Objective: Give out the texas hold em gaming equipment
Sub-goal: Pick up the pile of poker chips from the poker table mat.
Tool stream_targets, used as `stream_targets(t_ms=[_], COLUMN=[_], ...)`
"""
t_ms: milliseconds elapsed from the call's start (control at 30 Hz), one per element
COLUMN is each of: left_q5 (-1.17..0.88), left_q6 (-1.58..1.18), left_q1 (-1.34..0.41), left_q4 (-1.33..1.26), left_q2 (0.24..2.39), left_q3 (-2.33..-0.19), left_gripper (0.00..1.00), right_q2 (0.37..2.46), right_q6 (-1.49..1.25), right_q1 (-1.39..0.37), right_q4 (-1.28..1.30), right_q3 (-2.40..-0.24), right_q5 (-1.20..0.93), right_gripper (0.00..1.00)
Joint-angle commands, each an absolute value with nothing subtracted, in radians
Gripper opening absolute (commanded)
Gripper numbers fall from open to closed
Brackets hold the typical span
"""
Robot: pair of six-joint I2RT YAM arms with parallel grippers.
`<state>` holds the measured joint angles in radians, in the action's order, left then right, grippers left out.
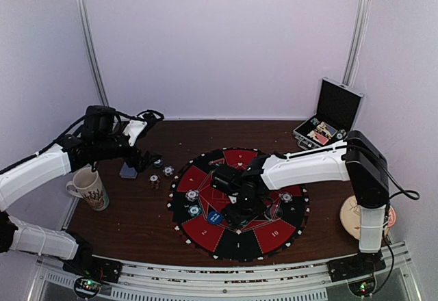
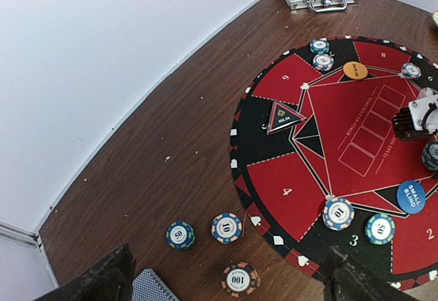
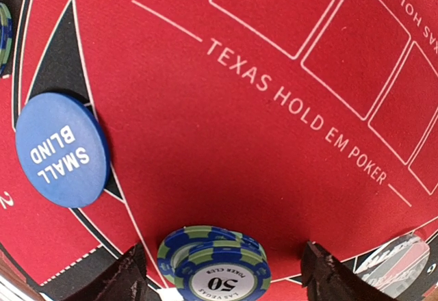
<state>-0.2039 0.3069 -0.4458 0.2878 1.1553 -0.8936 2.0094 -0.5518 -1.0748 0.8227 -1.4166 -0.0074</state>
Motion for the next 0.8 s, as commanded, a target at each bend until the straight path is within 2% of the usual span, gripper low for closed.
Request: stream_targets(t_ms=[0, 533, 767], left_q5=[-0.201, -0.191, -0.181], left_q6=[0.297, 0.297, 0.296], left_q1=[-0.44, -0.44, -0.439], left_q4=[0.245, 0.244, 0.243], left_q2=[1.135, 1.129, 1.126], left_q3=[-0.884, -0.882, -0.882], left_gripper=[0.98, 0.98, 0.98], right_q2=[2.034, 2.031, 2.025], right_q6=[-0.551, -0.558, -0.558], right_q1=[-1.07, -1.069, -1.07], right_q4=[0.822, 0.846, 0.858], right_q3=[-1.411, -1.417, -1.42], right_q5=[-0.008, -0.005, -0.004], right_gripper=[0.76, 0.59, 0.45])
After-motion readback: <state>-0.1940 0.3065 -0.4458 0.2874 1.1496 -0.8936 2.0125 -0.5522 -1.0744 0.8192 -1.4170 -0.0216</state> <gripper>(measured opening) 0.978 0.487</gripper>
